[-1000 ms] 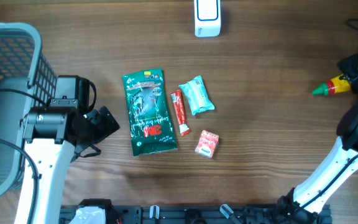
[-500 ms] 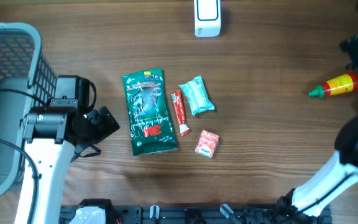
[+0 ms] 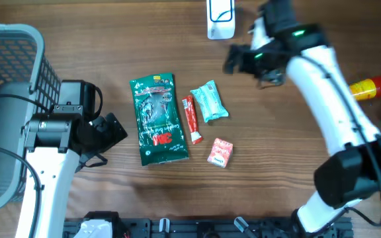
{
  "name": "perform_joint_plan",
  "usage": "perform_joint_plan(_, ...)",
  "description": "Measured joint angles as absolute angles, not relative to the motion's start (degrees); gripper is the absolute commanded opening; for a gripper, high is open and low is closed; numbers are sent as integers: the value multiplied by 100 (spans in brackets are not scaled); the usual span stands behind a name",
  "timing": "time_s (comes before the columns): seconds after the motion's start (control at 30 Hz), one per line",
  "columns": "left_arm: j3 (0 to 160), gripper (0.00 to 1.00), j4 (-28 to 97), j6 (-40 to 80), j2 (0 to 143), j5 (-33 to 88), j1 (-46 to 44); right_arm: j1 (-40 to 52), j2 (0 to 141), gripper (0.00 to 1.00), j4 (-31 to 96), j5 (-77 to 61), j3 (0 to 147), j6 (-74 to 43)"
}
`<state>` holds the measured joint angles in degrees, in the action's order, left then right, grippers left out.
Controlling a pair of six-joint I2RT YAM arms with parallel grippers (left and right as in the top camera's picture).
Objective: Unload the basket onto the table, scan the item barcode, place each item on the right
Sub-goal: 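Reach the right gripper to the light-green wipes pack and grasp it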
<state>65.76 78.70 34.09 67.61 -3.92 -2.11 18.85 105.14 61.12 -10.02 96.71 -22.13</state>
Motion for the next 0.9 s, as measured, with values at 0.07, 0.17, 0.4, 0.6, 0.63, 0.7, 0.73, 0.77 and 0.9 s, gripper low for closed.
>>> perform_joint_plan(0.07,6576,100,7867,3409,6761,-392,-211,2235,10516,92,5732,-735,9349,-2137)
perform_joint_plan(0.17,6576,100,7870,3409,6761,-392,-211,2676,10532,88,4816,-419,8670,-2058)
perform_joint_plan(0.4,6576,100,7867,3409,6761,-392,-211,2919,10586,78,4646,-329,7992,-4259)
perform_joint_plan(0.6,6576,100,7867,3409,6761,-392,-211,3035,10586,77,3592,-1024,7369,-6243)
perform_joint_plan(0.63,6576,100,7867,3409,6761,-392,-211,3055,10586,77,3476,-1055,7183,-6455)
perform_joint_plan(0.7,6576,100,7867,3409,6761,-392,-211,3061,10586,77,3159,-1096,6814,-6788)
perform_joint_plan(0.73,6576,100,7865,3409,6761,-392,-211,3059,10586,77,3096,-1098,6735,-6882)
perform_joint_plan(0.77,6576,100,7867,3409,6761,-392,-211,3057,10586,77,3017,-1096,6681,-6947)
perform_joint_plan(0.9,6576,100,7870,3409,6761,-392,-211,3057,10586,74,2650,-934,6473,-7314)
